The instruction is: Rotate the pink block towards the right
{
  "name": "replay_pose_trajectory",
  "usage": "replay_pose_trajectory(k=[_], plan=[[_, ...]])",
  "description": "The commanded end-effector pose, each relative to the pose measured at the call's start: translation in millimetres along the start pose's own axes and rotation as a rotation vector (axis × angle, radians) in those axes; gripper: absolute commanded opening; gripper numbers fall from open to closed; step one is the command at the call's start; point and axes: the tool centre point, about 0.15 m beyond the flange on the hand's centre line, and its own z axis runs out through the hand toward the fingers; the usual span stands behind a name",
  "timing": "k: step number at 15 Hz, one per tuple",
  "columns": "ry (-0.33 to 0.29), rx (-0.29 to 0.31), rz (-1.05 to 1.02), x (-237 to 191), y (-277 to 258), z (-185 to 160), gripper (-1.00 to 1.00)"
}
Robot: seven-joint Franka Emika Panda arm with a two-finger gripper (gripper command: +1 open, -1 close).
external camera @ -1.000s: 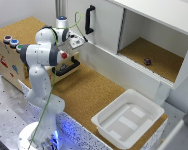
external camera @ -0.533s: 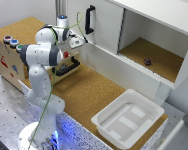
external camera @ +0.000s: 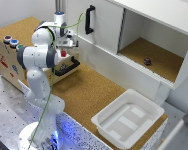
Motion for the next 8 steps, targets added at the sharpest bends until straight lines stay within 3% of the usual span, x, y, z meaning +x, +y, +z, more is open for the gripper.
replay_pose_trajectory(k=[1, 5, 6, 8], plan=[[-0.044, 0.060, 0.320, 23.0, -7.8, 21.0, -1.00], [-0.055, 0.139, 0.481, 21.2, -11.5, 26.5, -1.00], [-0.038, 0.106, 0.482, 20.8, -11.6, 18.1, 1.00], [0.003, 0.061, 0.467, 17.8, -8.7, 0.1, 1.00]])
